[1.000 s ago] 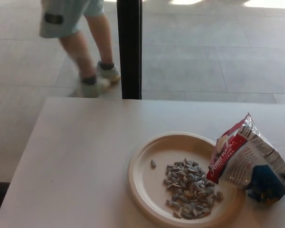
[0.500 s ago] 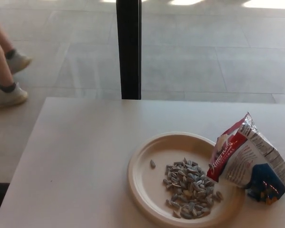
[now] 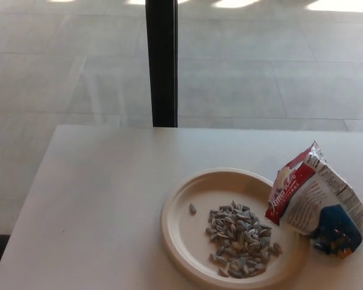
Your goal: The robot uses its right hand to pick up a bag of sunflower seeds kept in the middle of the desk and tilts it over a plate kept next to it to pour out a few seeds and then puts the bag of seeds back on the desk
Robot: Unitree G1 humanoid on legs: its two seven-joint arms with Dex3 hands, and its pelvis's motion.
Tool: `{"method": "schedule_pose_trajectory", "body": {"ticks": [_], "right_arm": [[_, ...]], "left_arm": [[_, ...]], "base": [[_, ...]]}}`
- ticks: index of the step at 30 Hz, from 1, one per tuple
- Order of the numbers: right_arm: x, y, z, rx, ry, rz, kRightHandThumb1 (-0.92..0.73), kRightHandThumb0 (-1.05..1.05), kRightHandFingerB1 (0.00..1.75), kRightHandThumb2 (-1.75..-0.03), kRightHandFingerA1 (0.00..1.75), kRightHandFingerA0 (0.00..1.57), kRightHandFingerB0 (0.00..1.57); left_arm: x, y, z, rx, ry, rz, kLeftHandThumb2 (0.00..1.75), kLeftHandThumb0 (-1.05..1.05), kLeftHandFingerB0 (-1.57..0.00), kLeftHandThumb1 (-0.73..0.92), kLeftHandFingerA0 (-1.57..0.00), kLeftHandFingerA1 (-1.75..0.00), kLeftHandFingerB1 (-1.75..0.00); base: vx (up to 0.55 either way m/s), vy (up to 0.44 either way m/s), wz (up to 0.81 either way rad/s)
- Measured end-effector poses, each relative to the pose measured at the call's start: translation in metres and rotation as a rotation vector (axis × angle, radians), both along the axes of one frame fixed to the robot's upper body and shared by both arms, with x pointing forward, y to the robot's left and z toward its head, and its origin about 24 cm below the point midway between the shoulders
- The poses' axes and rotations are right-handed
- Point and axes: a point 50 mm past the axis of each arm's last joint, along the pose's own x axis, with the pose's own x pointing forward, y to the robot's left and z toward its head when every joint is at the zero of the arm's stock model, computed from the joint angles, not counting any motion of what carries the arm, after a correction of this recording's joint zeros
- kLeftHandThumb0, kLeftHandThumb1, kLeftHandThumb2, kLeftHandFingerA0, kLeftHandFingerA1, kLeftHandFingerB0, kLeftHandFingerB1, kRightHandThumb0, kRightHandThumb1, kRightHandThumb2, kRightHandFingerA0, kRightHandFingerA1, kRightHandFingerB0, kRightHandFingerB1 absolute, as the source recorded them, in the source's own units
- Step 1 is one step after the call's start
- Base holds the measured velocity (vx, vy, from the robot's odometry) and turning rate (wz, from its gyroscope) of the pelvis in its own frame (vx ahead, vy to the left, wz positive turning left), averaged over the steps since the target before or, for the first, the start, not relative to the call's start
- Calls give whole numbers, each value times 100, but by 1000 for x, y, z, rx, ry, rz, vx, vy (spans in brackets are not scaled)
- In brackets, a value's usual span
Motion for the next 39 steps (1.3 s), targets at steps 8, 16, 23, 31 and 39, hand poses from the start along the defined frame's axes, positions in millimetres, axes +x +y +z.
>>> {"method": "schedule_pose_trajectory", "body": {"ticks": [8,16,23,31,39], "right_arm": [[-57,1,-56,160,-55,-308,-74,-64,41,-62,72,0,0],[-113,39,-126,354,37,-558,-65,-62,57,-60,60,0,0],[-135,62,-159,452,136,-627,-64,-68,83,-59,97,0,3],[-143,77,-173,449,246,-542,-66,-68,74,-57,85,14,5],[-138,84,-179,405,347,-390,-51,-74,64,-85,75,25,13]], "left_arm": [[0,0,0,0,0,1,67,-92,-48,89,-55,-52,-41],[-8,0,0,0,18,5,67,-88,-47,92,-54,-53,-40],[-11,0,1,0,35,3,66,-78,-44,83,-55,-52,-41],[-13,1,1,-4,71,-27,104,-77,-31,66,-48,-62,-53],[-10,5,4,6,105,-74,106,-77,-37,67,-48,-62,-54]], "base": [[0,0,0],[0,0,0],[0,0,0],[0,0,0],[0,0,0]]}}
